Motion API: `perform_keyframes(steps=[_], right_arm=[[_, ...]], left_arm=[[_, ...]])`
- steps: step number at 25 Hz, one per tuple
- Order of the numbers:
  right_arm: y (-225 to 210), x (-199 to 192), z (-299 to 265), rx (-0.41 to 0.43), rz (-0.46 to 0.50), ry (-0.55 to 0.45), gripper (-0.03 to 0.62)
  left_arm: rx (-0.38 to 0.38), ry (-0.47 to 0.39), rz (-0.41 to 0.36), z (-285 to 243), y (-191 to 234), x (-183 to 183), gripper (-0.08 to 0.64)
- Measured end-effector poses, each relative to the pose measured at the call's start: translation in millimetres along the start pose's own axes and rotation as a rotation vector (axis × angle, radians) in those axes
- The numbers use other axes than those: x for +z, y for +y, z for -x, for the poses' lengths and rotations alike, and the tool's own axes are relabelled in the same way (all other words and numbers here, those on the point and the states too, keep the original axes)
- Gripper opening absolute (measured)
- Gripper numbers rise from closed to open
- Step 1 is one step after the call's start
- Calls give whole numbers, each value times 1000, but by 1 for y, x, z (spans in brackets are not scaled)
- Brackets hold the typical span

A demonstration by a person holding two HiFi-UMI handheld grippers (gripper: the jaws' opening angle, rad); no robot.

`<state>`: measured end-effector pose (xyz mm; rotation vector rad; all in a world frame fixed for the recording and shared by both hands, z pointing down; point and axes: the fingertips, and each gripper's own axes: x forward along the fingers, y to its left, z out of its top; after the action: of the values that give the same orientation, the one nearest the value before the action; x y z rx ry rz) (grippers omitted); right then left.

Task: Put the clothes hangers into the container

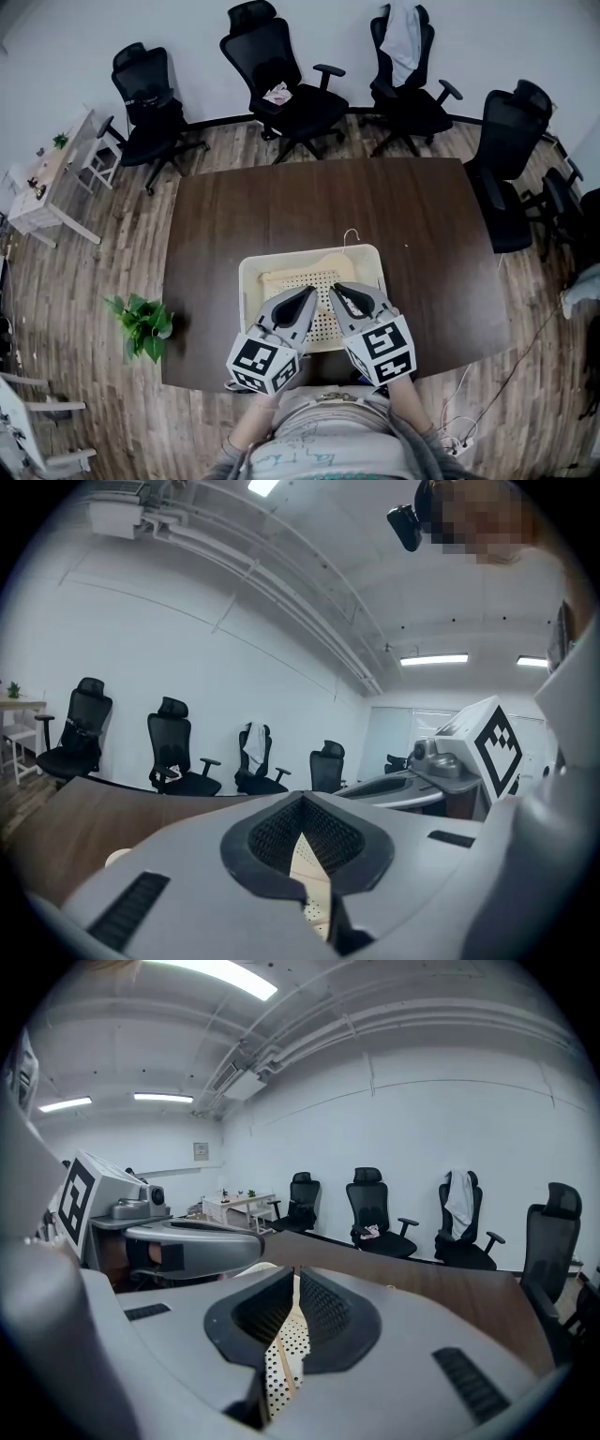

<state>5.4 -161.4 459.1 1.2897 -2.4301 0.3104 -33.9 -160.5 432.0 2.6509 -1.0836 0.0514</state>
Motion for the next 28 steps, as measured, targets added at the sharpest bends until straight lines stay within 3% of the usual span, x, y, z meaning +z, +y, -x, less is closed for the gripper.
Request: perform_keyframes(steps=[11,28], right_arm=[[1,38,14,-43,35,-101,31],[2,78,32,-74,72,-209,31]], left_arm=[[-8,-99,-34,3,-10,39,11],[-17,-161,-61,10,-23,73,11]])
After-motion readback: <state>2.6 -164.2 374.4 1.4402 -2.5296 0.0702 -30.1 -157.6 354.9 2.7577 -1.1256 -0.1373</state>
